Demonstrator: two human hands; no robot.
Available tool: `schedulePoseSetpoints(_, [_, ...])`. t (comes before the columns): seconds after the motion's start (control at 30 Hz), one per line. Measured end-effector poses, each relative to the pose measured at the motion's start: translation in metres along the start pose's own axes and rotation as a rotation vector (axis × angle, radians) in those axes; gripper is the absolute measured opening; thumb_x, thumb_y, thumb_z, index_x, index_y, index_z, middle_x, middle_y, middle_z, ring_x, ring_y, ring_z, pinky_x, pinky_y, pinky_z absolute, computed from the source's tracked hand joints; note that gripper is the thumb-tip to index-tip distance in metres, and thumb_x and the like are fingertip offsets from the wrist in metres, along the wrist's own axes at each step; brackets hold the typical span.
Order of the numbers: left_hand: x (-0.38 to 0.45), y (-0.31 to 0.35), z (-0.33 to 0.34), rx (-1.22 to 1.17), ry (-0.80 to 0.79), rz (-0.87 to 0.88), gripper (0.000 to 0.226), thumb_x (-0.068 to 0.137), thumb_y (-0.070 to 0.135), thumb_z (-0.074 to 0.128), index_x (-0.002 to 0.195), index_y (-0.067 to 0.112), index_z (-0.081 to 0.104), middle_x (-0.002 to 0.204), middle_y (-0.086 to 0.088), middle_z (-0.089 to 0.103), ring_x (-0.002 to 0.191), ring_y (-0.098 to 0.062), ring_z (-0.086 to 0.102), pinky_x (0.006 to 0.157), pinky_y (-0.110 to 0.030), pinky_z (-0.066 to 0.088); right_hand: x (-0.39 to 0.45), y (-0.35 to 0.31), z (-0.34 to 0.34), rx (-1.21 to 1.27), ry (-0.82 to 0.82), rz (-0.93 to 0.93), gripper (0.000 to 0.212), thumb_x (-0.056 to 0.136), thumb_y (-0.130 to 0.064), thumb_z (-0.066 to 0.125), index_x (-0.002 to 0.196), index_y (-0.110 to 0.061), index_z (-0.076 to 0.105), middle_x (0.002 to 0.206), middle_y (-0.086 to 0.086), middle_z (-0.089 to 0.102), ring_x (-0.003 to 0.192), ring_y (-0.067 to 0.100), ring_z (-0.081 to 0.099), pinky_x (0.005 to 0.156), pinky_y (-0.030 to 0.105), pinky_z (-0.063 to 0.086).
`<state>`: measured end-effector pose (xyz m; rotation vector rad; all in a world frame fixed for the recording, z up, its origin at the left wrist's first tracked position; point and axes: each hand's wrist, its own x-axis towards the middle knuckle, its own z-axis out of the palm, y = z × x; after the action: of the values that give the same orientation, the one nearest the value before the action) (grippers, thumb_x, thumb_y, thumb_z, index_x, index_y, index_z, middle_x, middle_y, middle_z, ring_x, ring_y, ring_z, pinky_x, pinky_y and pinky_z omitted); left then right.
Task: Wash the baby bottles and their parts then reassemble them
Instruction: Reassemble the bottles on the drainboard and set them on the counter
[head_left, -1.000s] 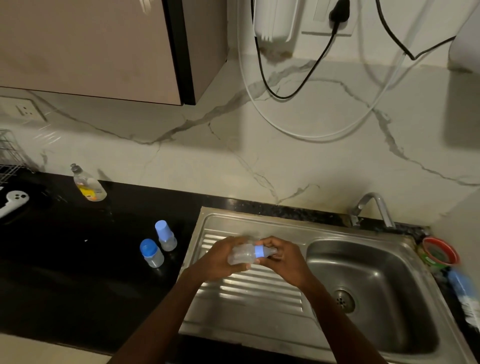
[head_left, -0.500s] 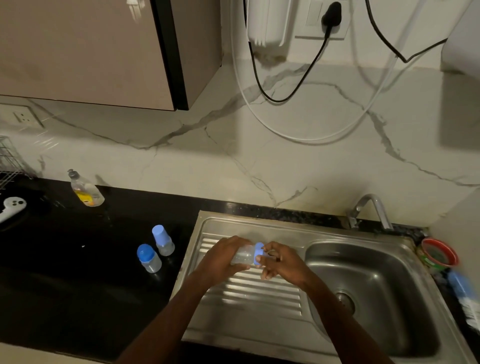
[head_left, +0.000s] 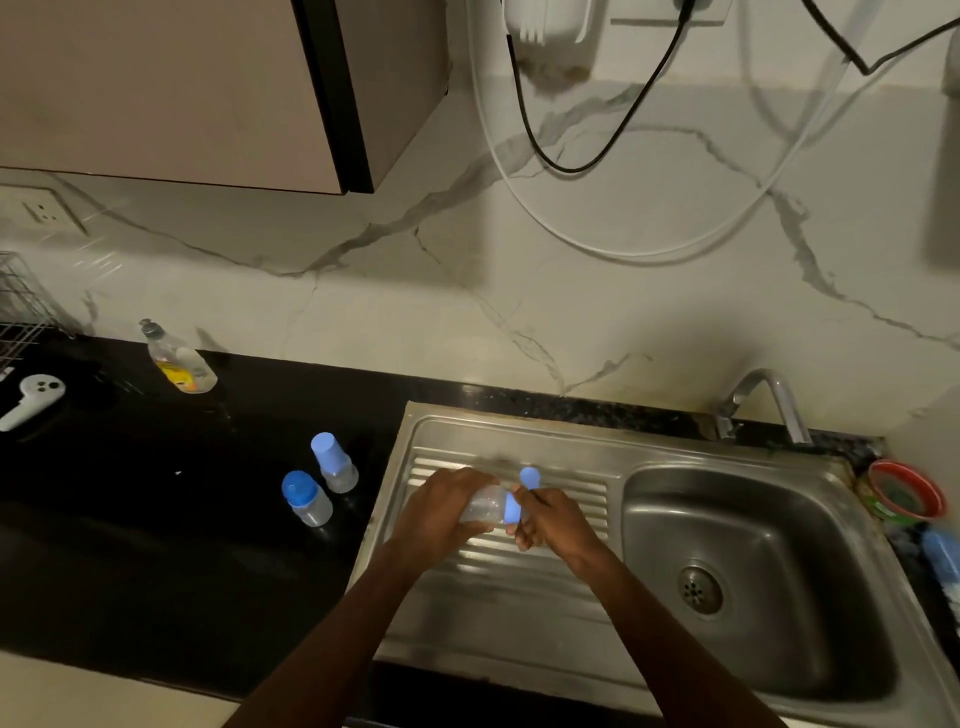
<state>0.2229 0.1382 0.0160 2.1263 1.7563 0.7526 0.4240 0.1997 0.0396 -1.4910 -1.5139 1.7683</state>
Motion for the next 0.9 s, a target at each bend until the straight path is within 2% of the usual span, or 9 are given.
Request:
schedulePoseSetpoints(0.2, [-0.014,-0.027,0.014,0.054,-0.053,-0.058,0.063,0.087,0.071,0.058,0.141,0.038,0.050,0.138,0.016,0.058,0.119,-0.011,0.059,0.096,-0.035,0.051,0.020,-0.012,0.002,0.108,-0.162,0.347,0.055,0.100,-0.048,0.057,0.116,0.004,0.061,0.075,0.019,0.069,0.059,0.022,0.066,0.055,0.027,0.056])
schedulePoseSetpoints(0.27, [-0.016,-0.040,0.019,0.052,-0.065,-0.127,0.067,0.084,0.075,0.058,0.141,0.042,0.048,0.134,0.017,0.060,0.119,-0.008,0.059,0.095,-0.034,0.052,0.041,-0.010,-0.006,-0.130,-0.053,0.235,0.059,0.100,-0.053,0.052,0.104,0.004,0.066,0.073,0.019,0.071,0.061,0.027,0.070,0.055,0.026,0.054])
schedulePoseSetpoints(0.33, [-0.019,-0.055,0.021,0.021,-0.093,-0.241,0.070,0.081,0.074,0.061,0.143,0.048,0.041,0.128,0.019,0.061,0.116,-0.007,0.060,0.092,-0.036,0.054,0.068,-0.002,-0.019,-0.667,0.168,-0.045,0.049,0.101,-0.051,0.053,0.094,-0.006,0.070,0.085,0.015,0.074,0.083,0.030,0.072,0.069,0.026,0.048])
schedulePoseSetpoints(0.4, [-0.022,-0.066,0.021,0.005,-0.120,-0.318,0.068,0.082,0.077,0.057,0.142,0.052,0.039,0.123,0.019,0.061,0.112,-0.005,0.061,0.090,-0.037,0.054,0.089,0.008,-0.025,-1.047,0.270,-0.233,0.035,0.098,-0.043,0.059,0.121,-0.017,0.065,0.118,0.012,0.067,0.107,0.029,0.063,0.087,0.031,0.045])
schedulePoseSetpoints(0.53, [-0.020,-0.069,0.016,0.171,-0.162,-0.397,0.062,0.081,0.070,0.063,0.135,0.045,0.046,0.127,0.012,0.062,0.115,-0.012,0.061,0.093,-0.035,0.052,0.117,0.044,-0.009,-1.196,0.105,-0.217,0.050,0.098,-0.029,0.056,0.146,-0.034,0.045,0.153,0.010,0.033,0.129,0.037,0.047,0.103,0.045,0.043])
schedulePoseSetpoints(0.67, [-0.001,-0.070,0.005,0.189,-0.224,-0.471,0.065,0.079,0.070,0.061,0.135,0.042,0.046,0.128,0.006,0.060,0.115,-0.019,0.062,0.092,-0.042,0.054,0.128,0.060,-0.023,-1.248,0.013,-0.330,0.023,0.100,-0.019,0.056,0.121,-0.014,0.066,0.133,0.012,0.053,0.117,0.031,0.059,0.096,0.033,0.046])
schedulePoseSetpoints(0.77, [0.039,-0.050,-0.041,0.212,-0.245,-0.430,0.047,0.083,0.069,0.057,0.119,0.039,0.056,0.115,0.008,0.065,0.102,-0.016,0.066,0.088,-0.039,0.055,0.117,-0.006,-0.059,-0.897,0.045,-0.703,0.014,0.088,-0.015,0.065,0.083,-0.009,0.077,0.098,0.009,0.073,0.091,0.029,0.071,0.089,0.029,0.053])
schedulePoseSetpoints(0.83, [0.070,-0.026,-0.088,0.014,-0.148,-0.403,0.040,0.083,0.073,0.056,0.102,0.038,0.062,0.100,0.014,0.068,0.092,-0.010,0.067,0.082,-0.034,0.054,0.096,-0.076,-0.081,-0.457,0.079,-0.794,0.009,0.086,-0.013,0.074,0.090,-0.008,0.079,0.095,0.003,0.076,0.081,0.020,0.072,0.084,0.018,0.052])
schedulePoseSetpoints(0.9, [0.092,0.007,-0.134,-0.411,0.090,-0.333,0.041,0.087,0.066,0.060,0.106,0.030,0.069,0.101,0.007,0.073,0.083,-0.015,0.070,0.069,-0.031,0.053,0.058,-0.144,-0.100,0.215,0.052,-0.638,0.019,0.088,-0.009,0.073,0.107,-0.012,0.074,0.107,0.009,0.075,0.083,0.023,0.072,0.077,0.026,0.057])
